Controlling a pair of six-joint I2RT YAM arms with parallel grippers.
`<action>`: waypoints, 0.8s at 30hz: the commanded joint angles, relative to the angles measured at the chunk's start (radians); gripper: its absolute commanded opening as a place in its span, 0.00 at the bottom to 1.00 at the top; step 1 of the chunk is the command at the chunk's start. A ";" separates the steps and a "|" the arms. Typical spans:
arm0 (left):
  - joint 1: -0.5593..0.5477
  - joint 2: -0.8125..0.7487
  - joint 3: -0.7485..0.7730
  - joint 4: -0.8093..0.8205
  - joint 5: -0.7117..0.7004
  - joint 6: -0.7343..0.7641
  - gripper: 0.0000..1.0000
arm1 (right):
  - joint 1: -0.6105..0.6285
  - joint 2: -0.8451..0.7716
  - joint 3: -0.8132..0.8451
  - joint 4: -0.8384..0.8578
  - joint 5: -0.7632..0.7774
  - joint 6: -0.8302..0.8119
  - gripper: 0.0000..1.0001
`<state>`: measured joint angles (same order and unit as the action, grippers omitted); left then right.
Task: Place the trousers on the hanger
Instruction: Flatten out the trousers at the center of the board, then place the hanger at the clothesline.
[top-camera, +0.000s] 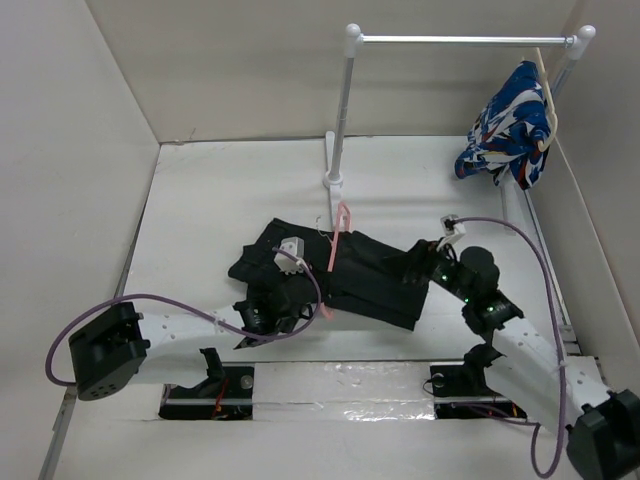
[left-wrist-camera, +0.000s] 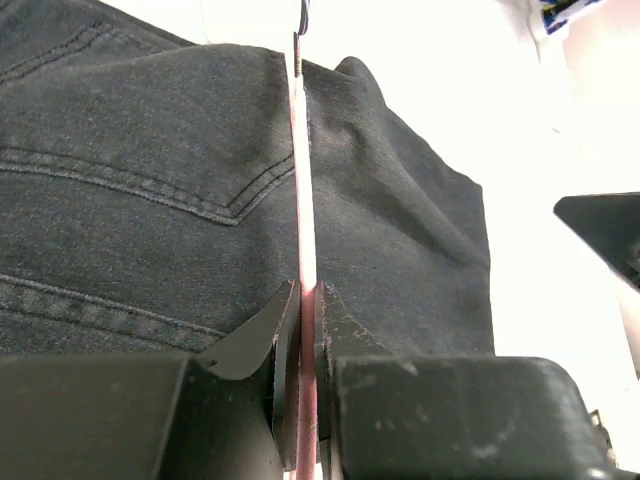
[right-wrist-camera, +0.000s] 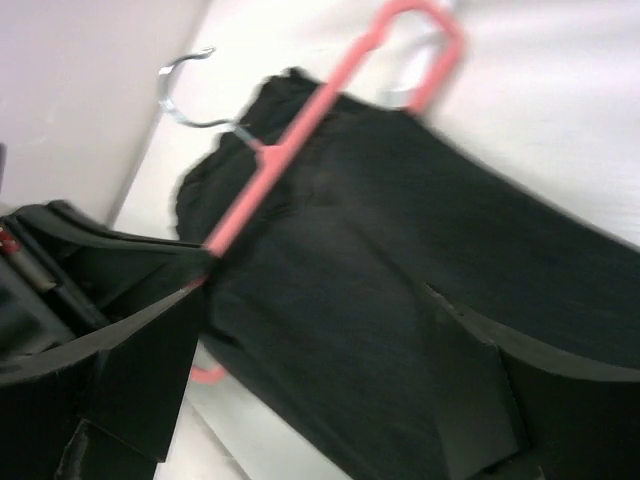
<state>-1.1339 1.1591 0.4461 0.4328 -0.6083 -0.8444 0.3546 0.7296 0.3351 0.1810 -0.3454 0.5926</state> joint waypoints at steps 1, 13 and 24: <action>-0.036 -0.050 0.031 0.078 -0.031 0.031 0.00 | 0.176 0.077 0.034 0.218 0.196 0.160 0.75; -0.136 -0.088 0.019 0.080 -0.140 0.054 0.00 | 0.432 0.539 0.151 0.548 0.304 0.357 0.52; -0.145 -0.098 0.012 0.132 -0.125 0.094 0.00 | 0.547 0.675 0.117 0.714 0.410 0.478 0.38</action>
<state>-1.2743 1.0981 0.4419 0.4271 -0.7219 -0.7620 0.8806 1.3773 0.4503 0.7116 0.0147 1.0142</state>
